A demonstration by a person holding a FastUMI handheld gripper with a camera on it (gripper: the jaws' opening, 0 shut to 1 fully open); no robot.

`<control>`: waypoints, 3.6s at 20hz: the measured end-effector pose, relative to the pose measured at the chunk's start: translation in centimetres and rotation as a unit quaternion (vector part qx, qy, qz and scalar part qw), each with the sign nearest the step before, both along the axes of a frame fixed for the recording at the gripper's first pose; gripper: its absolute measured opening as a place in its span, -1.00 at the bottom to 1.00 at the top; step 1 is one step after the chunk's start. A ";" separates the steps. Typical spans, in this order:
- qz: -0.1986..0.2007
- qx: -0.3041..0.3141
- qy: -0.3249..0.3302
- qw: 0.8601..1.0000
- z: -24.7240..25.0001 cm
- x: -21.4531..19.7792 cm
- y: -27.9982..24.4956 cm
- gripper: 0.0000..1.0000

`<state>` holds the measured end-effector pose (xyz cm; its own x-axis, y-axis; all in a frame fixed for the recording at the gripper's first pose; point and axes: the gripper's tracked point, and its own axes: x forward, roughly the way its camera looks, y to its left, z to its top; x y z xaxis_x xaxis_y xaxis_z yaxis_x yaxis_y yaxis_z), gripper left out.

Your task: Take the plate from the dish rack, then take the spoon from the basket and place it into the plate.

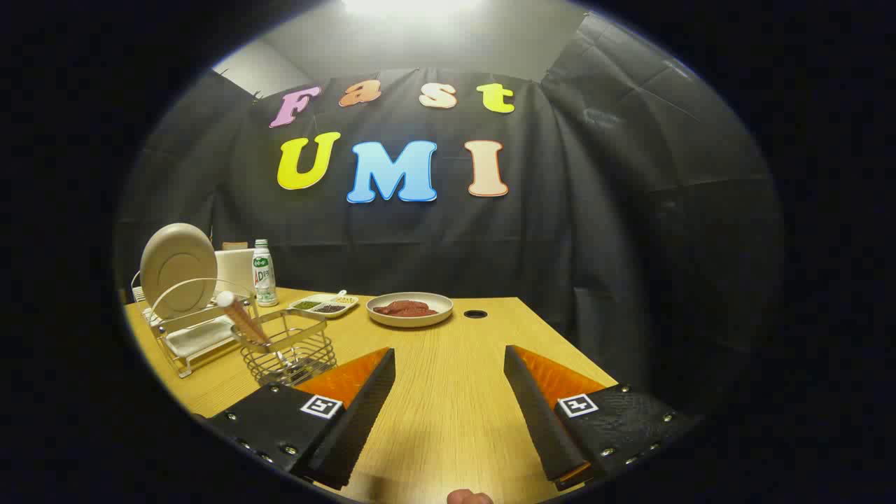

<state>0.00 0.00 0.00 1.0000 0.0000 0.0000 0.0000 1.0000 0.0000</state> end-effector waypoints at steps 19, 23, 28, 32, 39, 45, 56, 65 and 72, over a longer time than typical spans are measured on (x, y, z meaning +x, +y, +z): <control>0.028 0.005 -0.073 0.997 27.2 -4.8 12.8 0.92; 0.041 -0.003 -0.066 0.997 28.5 -4.1 16.7 0.92; 0.061 0.002 -0.036 0.998 28.5 -3.6 22.4 0.92; 0.084 0.011 0.007 0.996 27.3 -2.9 26.8 0.92; 0.106 0.037 0.142 0.983 23.2 -2.3 31.9 0.92; 0.118 0.038 0.251 0.960 18.7 -2.5 35.2 0.93; 0.078 0.080 0.394 0.912 10.8 -2.2 40.3 0.94; 0.033 0.005 0.443 0.896 5.4 -1.1 42.1 0.55; -0.022 -0.020 0.461 0.887 4.7 -1.6 41.8 -0.38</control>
